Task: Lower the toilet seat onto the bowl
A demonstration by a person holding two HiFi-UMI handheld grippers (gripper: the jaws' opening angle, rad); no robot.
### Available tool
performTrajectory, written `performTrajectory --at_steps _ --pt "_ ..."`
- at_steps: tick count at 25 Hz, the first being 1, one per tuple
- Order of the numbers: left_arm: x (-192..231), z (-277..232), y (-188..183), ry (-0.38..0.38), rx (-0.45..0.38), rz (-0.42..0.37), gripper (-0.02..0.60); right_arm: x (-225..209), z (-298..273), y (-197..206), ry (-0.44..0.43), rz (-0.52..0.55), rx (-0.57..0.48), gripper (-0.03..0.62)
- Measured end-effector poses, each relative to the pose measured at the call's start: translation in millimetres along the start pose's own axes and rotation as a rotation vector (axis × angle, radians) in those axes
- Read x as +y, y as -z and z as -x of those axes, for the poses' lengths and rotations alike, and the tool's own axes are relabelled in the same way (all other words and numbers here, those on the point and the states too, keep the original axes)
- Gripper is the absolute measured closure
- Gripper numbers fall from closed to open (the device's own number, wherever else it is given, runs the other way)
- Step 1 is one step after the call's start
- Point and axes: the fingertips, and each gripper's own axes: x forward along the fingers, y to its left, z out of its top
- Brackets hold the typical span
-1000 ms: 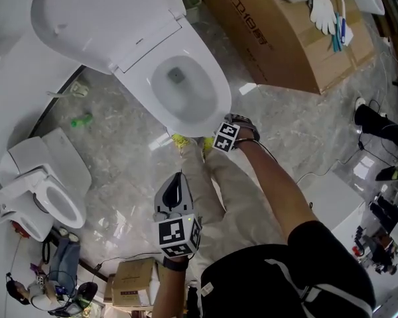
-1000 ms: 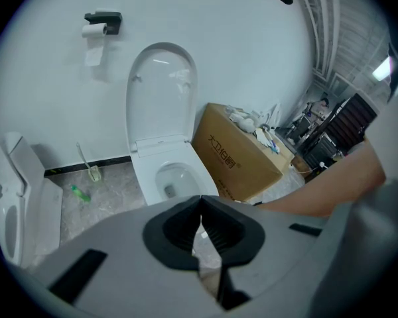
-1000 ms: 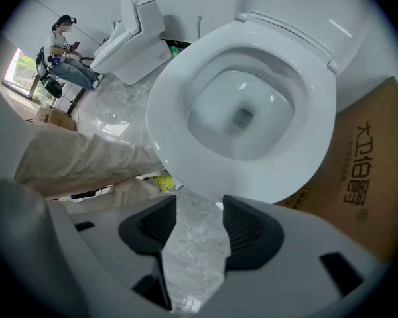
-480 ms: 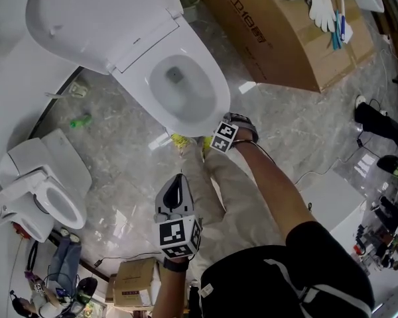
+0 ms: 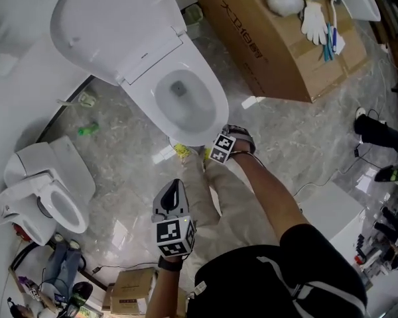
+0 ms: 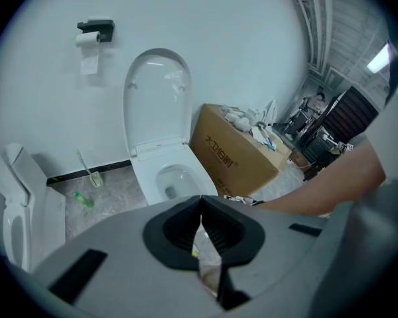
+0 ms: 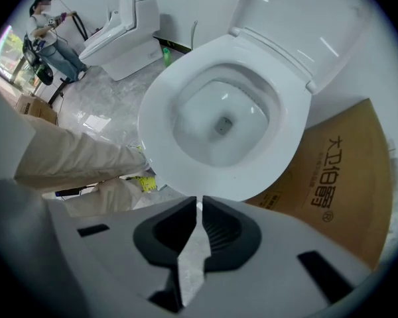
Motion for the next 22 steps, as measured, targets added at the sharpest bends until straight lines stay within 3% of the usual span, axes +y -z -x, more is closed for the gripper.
performTrajectory --at_steps 6,10,15,20,22 --pt "-19 31 -29 -0.006 -0.074 -0.019 0.569 9 103 -26 0.038 0.105 -0.187 0.599" --pt "-30 50 -75 -0.024 -0.228 0.013 0.569 -29 197 -48 0.111 0.084 -0.363 0.599" --pt "-37 86 -102 -0.063 -0.281 -0.074 0.569 -45 331 -70 0.164 -0.138 -0.595 0.600" --pt "-53 123 -139 -0.058 -0.406 -0.086 0.569 -74 450 -76 0.174 -0.347 -0.837 0.600" --pt "-51 143 -155 -0.054 -0.457 -0.081 0.569 -79 493 -76 0.207 -0.372 -0.914 0.600"
